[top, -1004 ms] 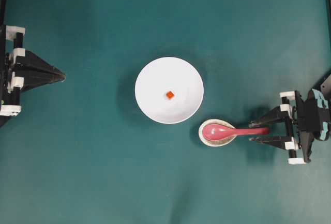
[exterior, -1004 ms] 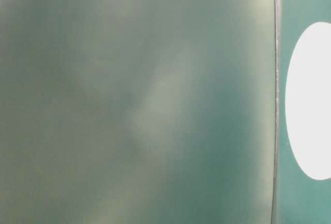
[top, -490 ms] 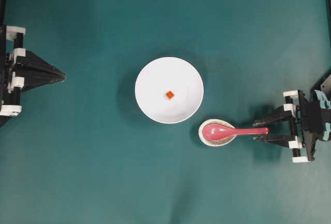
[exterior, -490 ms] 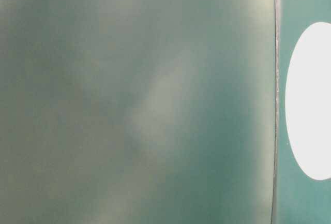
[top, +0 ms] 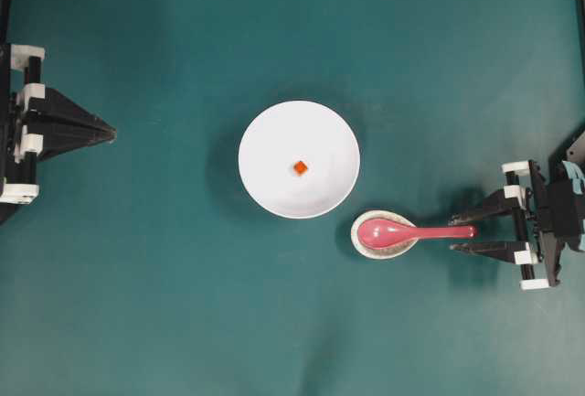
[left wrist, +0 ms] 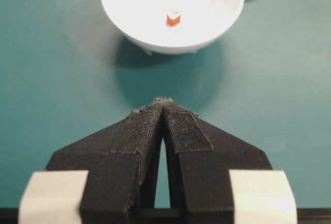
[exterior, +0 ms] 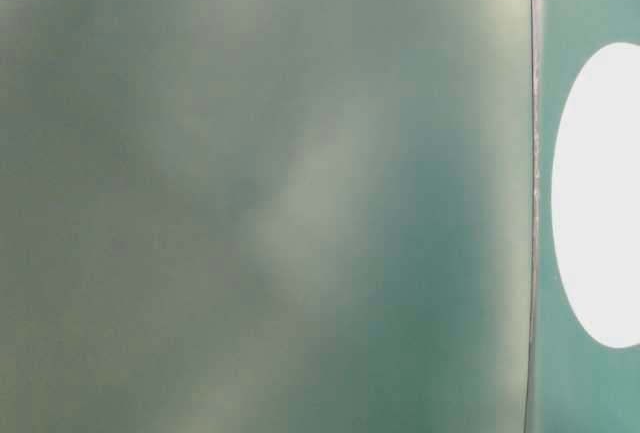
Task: Grip the spoon and scoop the red block from the bowl with right arm.
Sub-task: 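Close the right gripper on the pink spoon handle end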
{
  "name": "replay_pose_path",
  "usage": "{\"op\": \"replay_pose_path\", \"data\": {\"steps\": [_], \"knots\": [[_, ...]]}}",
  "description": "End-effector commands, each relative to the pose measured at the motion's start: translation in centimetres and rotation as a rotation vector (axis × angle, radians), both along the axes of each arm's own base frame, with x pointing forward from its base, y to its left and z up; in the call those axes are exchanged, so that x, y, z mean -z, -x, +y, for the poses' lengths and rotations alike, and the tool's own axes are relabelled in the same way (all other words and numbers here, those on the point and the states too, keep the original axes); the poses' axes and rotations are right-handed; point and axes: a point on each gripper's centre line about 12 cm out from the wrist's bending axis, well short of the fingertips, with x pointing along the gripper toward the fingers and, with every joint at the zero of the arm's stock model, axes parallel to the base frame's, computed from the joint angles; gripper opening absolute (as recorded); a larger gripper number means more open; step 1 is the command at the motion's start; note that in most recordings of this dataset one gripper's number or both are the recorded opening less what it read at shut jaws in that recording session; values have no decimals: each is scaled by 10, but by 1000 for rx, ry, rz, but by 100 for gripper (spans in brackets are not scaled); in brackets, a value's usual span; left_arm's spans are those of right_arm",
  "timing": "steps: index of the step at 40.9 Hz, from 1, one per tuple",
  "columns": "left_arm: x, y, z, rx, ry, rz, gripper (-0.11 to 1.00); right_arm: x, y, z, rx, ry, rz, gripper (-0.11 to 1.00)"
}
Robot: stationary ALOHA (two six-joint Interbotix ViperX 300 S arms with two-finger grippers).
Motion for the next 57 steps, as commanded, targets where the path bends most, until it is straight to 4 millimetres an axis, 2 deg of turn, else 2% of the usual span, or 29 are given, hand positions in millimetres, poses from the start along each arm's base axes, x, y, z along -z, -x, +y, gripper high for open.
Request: {"op": "replay_pose_path", "data": {"steps": [1, 16, 38, 57], "knots": [[-10, -4, 1, -5, -5, -26, 0, -2, -1, 1, -1, -6, -17, 48], [-9, -3, 1, -6, -3, -23, 0, -2, 0, -1, 13, -5, -12, 45], [-7, -3, 1, -8, 2, -5, 0, -1, 0, -2, 15, -2, -1, 27], [-7, -3, 1, -8, 4, -8, 0, 1, 0, -1, 15, -3, 12, 26]]}}
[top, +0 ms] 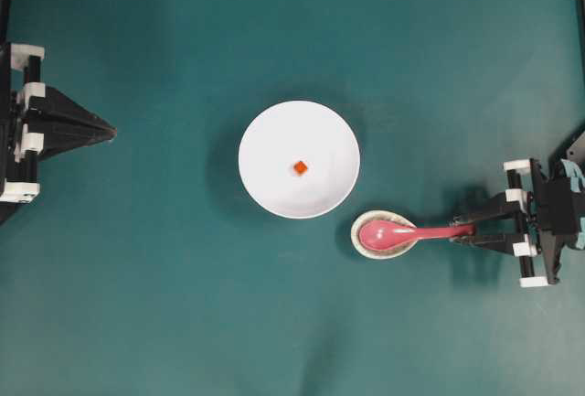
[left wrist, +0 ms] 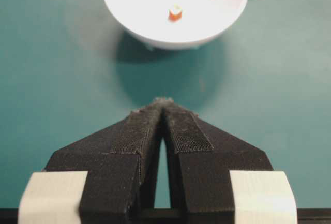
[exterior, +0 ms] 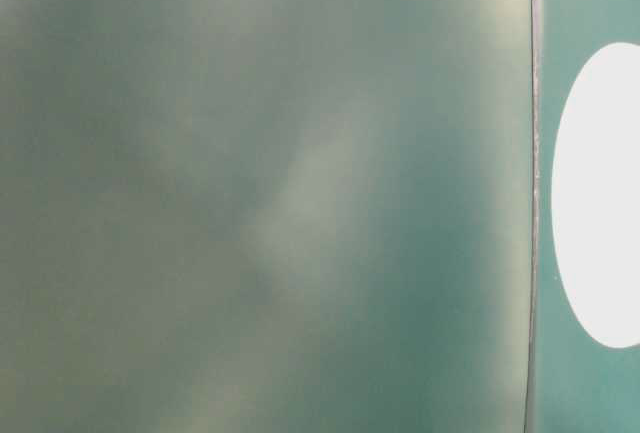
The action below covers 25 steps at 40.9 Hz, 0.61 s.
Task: Grip the spoon and scoop the red block from the bowl with right arm.
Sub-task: 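Close the right gripper on the pink spoon handle end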
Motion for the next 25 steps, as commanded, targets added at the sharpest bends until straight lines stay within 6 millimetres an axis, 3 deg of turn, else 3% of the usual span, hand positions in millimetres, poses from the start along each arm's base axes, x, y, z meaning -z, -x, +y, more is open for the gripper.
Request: {"op": "replay_pose_path", "data": {"steps": [1, 17, 25], "knots": [[-9, -3, 1, -2, -4, -21, 0, -2, -2, 2, -2, -6, -13, 26], [-9, -3, 1, -2, -4, -21, 0, -4, -6, 4, 1, -13, -26, 28], [-8, -3, 1, -2, -4, -20, 0, -5, -7, 5, 1, -17, -30, 39]]}}
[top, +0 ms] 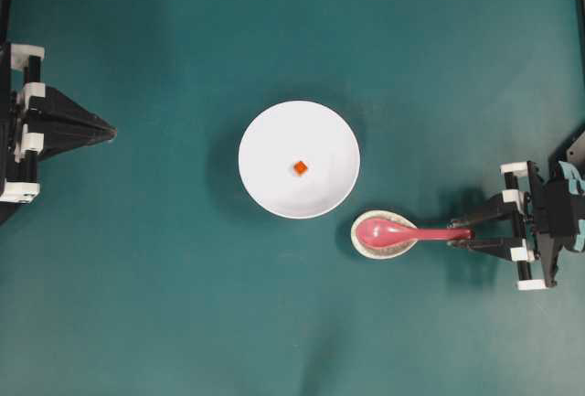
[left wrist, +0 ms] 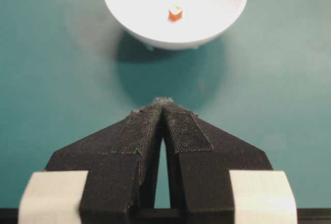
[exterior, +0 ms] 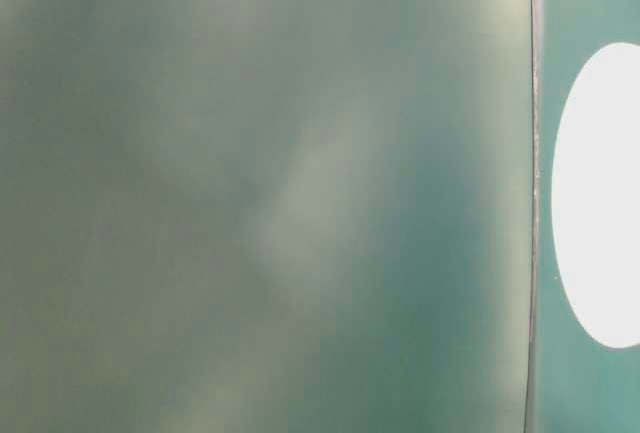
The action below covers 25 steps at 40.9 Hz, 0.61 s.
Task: Grip the spoon and scoop the red block from the bowl with right arm.
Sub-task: 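Close the right gripper on the pink spoon handle end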
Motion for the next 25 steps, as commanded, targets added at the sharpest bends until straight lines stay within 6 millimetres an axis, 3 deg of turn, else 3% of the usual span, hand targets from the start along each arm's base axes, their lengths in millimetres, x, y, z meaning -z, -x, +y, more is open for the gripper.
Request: {"op": "replay_pose_path", "data": {"steps": [1, 6, 25], "knots": [[-9, -3, 1, -2, -4, -21, 0, -3, -3, 2, 1, -8, -17, 41], [-9, -3, 1, -2, -4, -21, 0, -3, -3, 2, 3, -10, -18, 45], [-9, -3, 1, -2, -4, -21, 0, 4, -7, 1, 43, 8, 2, 45]]}}
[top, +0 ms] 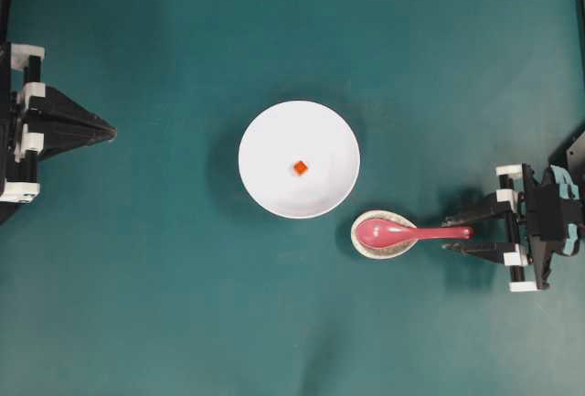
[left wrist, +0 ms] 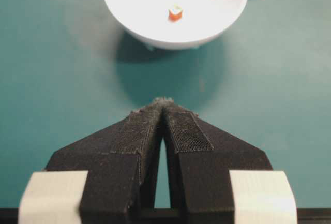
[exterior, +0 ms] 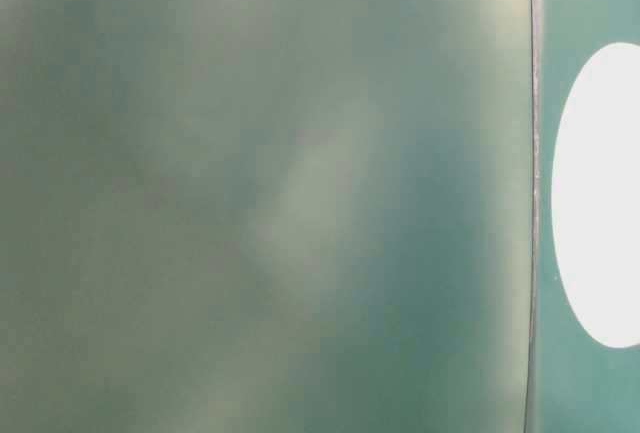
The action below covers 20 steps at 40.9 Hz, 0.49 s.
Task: Grip the spoon and scoop the red block from the bowl with right arm.
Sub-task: 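Close the right gripper on the pink spoon handle end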
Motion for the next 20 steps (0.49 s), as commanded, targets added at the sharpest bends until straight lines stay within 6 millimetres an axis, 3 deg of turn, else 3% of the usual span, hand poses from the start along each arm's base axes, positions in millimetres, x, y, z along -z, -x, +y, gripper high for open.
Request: {"op": "replay_pose_path", "data": {"steps": [1, 20], "knots": [[-9, -3, 1, -3, -1, -21, 0, -2, -2, -1, 17, -3, -17, 45], [-8, -3, 1, -2, -4, -20, 0, -3, -2, -1, 16, -2, -26, 45]]}}
